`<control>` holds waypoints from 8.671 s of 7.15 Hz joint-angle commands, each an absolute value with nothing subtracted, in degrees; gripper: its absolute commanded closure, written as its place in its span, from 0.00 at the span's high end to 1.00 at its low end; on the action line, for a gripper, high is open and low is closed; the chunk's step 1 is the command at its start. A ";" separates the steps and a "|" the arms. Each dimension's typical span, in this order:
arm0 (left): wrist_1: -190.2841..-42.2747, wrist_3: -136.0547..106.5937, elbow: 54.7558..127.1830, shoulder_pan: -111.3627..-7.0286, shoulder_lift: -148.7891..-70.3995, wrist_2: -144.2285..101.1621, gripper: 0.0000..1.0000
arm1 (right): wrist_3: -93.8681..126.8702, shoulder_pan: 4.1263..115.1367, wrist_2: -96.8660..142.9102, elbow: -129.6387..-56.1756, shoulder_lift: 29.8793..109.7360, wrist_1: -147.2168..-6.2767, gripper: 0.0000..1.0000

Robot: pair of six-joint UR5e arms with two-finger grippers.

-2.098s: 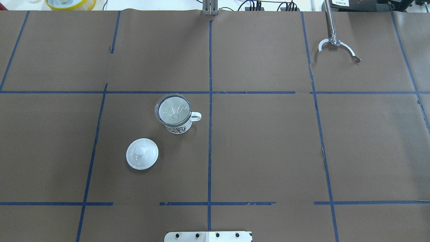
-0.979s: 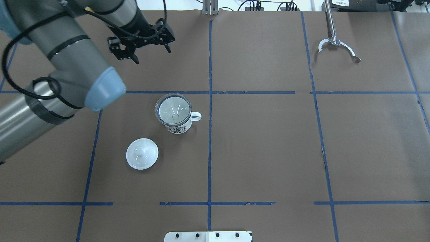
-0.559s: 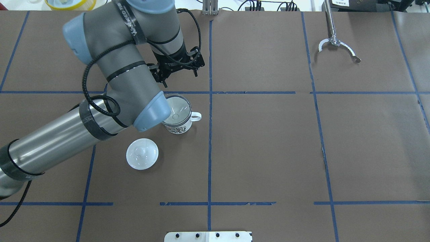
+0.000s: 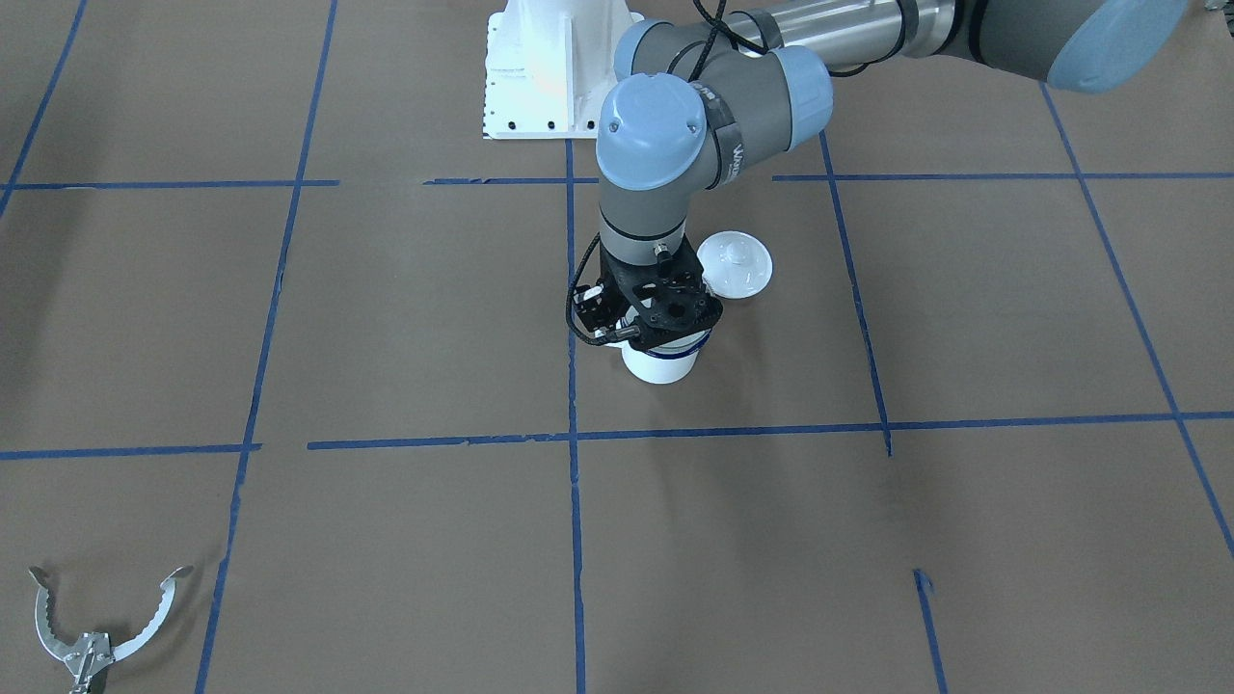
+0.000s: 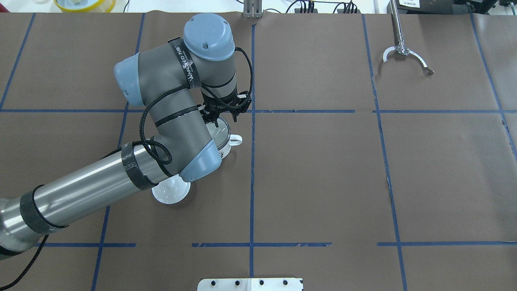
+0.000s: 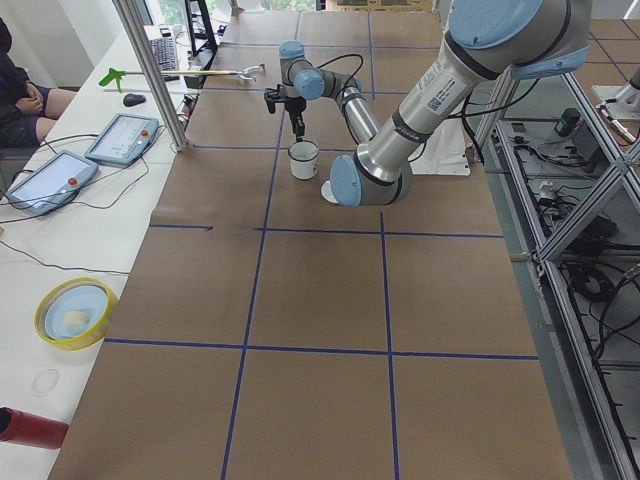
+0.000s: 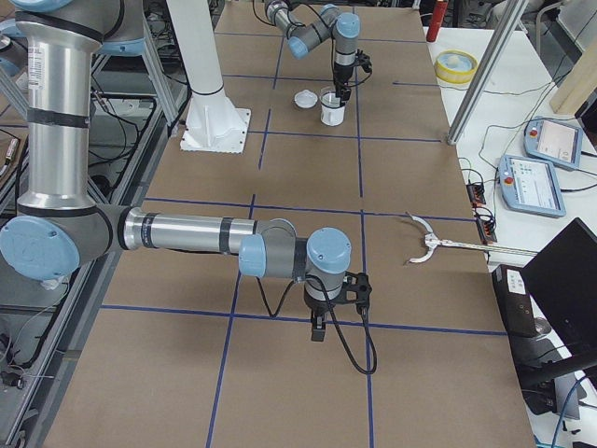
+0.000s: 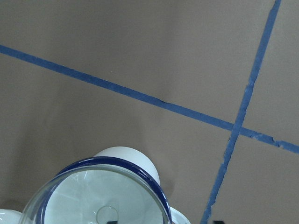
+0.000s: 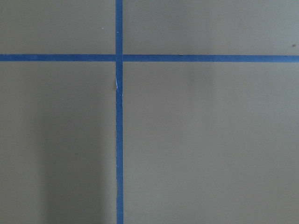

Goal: Remove funnel from cup
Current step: 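Move the left gripper over the mug and grasp the clear glass funnel, then lift the funnel out of the mug with the left gripper, then lower the funnel onto the table farther from the robot and release, then move the left gripper to the white lid and grasp its knob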

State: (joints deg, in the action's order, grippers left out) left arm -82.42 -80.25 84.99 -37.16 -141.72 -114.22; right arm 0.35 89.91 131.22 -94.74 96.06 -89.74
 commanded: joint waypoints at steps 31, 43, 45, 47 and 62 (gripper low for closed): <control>-130.78 -122.54 69.43 -42.37 -129.90 -74.27 0.48 | 0.35 89.91 131.22 -94.75 96.06 -89.74 1.00; -88.33 -69.70 113.82 -37.46 -117.16 -110.04 1.00 | 0.35 89.91 131.22 -94.75 96.06 -89.74 1.00; -88.50 -70.14 112.86 -32.71 -114.10 -109.51 1.00 | 0.35 89.91 131.22 -94.75 96.06 -89.74 1.00; -95.75 -70.40 109.88 -30.42 -110.76 -109.51 1.00 | 0.35 89.91 131.22 -94.75 96.06 -89.74 1.00; -94.78 -72.42 109.23 -29.18 -109.86 -109.34 0.00 | 0.35 89.91 131.22 -94.75 96.06 -89.74 1.00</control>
